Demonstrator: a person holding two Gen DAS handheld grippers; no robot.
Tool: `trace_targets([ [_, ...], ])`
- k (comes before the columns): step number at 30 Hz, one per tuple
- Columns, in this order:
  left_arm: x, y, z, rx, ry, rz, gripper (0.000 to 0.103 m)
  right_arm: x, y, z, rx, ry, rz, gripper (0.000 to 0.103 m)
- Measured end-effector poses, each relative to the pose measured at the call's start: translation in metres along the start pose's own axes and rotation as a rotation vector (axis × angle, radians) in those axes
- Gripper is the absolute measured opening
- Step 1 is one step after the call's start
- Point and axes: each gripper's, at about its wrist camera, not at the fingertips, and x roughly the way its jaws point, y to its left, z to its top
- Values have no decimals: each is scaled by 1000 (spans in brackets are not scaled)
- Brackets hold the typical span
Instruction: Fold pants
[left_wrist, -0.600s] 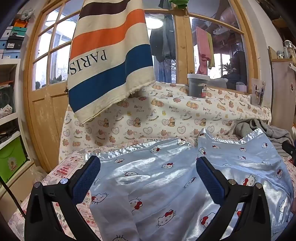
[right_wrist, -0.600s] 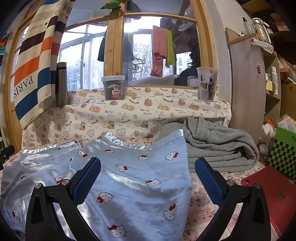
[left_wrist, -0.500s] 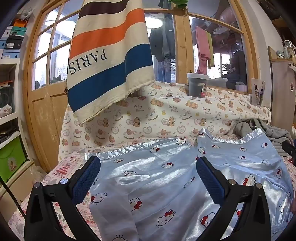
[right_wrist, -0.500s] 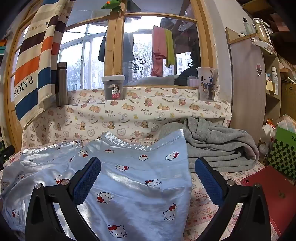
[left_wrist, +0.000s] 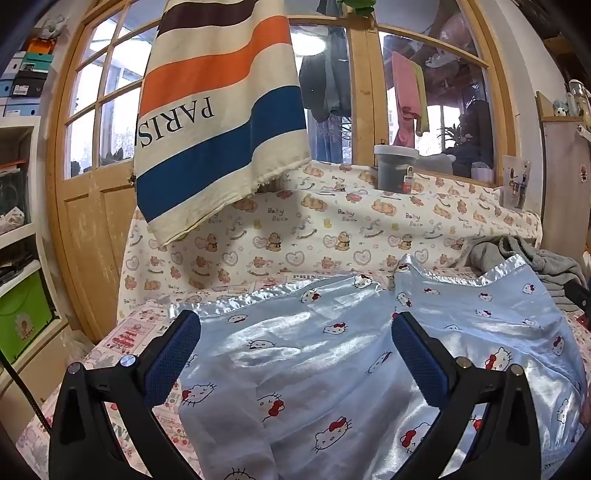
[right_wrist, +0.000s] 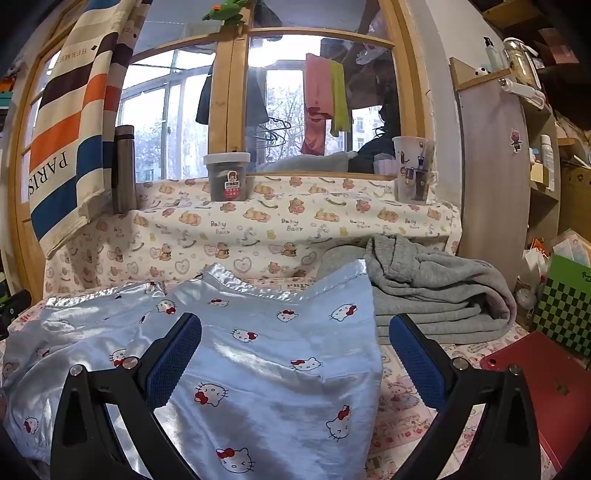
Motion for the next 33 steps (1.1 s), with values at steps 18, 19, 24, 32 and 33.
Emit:
trace_targets([
  [18, 4, 3, 2, 3, 23, -6, 103, 0, 2, -2, 5, -5, -8, 102],
  [19, 4, 3, 2, 4, 22, -5, 103, 0, 2, -1, 6, -5, -8, 102],
  [24, 4, 2, 2, 2, 25, -6, 103, 0, 2, -1, 5, -5, -8, 102],
  [32, 4, 1, 1, 3, 27, -9, 103, 1, 1, -2, 6, -3, -11, 102],
  [33, 4, 1, 1, 3, 27, -9, 103, 1, 1, -2, 5, -2, -11, 102],
])
